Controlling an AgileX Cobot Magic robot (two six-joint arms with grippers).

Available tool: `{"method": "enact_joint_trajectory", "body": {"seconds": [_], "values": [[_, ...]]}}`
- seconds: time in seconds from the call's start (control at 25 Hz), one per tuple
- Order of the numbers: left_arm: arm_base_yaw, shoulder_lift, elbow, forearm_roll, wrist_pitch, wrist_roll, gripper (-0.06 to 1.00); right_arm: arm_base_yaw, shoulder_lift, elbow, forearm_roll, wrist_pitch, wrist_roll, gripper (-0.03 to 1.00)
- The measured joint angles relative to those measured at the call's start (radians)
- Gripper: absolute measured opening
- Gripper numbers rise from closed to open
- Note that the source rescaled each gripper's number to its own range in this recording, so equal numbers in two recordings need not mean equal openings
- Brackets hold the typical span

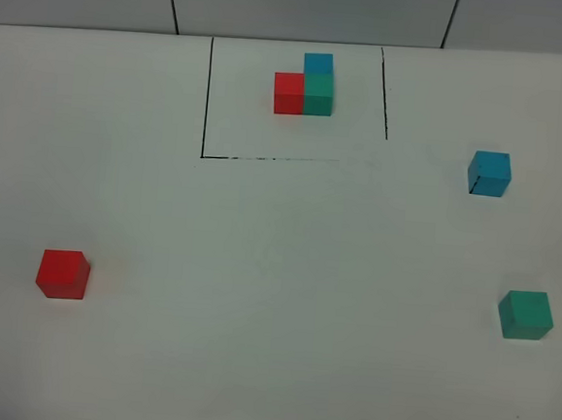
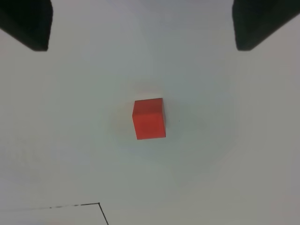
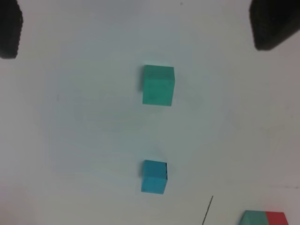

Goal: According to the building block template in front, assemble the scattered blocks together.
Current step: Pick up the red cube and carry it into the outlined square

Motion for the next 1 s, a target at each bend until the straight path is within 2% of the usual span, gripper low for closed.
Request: {"method": "enact_joint_trajectory", "body": {"seconds": [1.0], "values": [[0.0,0.0,0.0,0.0,0.0,0.0,0.93,0.0,0.0,0.0,0.0,0.0,0.0,1.0]]}}
